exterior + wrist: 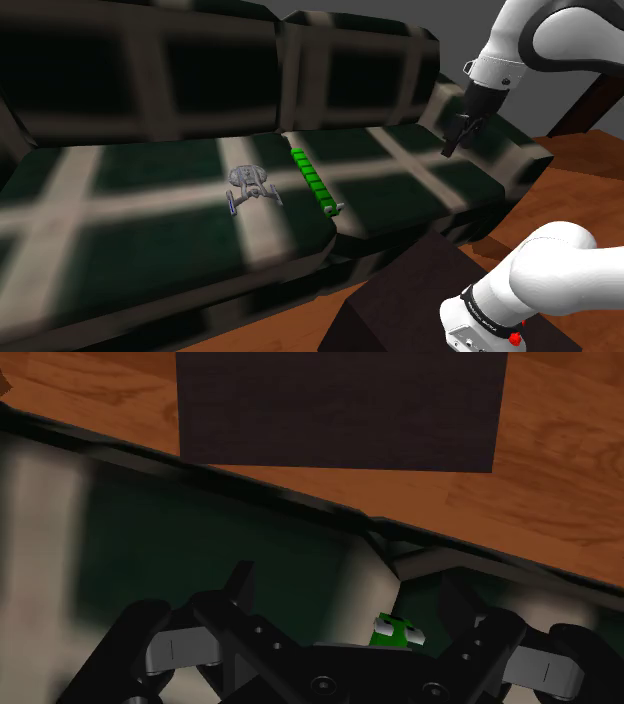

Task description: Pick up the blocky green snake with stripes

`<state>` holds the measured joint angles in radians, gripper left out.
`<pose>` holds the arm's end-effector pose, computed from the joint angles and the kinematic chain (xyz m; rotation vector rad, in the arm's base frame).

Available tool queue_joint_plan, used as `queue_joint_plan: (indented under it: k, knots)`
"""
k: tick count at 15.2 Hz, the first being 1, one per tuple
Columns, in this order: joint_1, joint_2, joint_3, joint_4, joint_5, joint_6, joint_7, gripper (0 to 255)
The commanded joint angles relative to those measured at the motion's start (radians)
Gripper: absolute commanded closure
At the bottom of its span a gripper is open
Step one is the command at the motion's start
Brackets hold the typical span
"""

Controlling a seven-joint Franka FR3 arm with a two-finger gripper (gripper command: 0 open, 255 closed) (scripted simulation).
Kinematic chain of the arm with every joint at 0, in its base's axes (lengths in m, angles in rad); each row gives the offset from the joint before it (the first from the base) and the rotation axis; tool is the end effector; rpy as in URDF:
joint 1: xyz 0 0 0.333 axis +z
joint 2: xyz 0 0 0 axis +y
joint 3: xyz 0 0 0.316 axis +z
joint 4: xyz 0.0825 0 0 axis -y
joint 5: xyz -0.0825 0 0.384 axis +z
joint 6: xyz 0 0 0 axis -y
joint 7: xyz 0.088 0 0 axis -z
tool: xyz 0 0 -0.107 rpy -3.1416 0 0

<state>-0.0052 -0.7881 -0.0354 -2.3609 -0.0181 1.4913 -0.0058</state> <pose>0.2970 -0.0173 0.5821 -3.1303 0.0376 0.1279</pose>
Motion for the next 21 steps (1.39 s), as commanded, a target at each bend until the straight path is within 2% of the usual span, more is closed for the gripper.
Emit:
queue_joint_plan:
  k: [1, 11, 21]
  knots:
    - [0.0, 0.0, 0.0, 0.0, 0.0, 0.0, 0.0, 0]
    - [0.008, 0.284, 0.059, -0.026, 0.032, 0.33, 0.108, 0]
    - [0.009, 0.646, 0.102, 0.095, 0.021, 0.589, 0.214, 0]
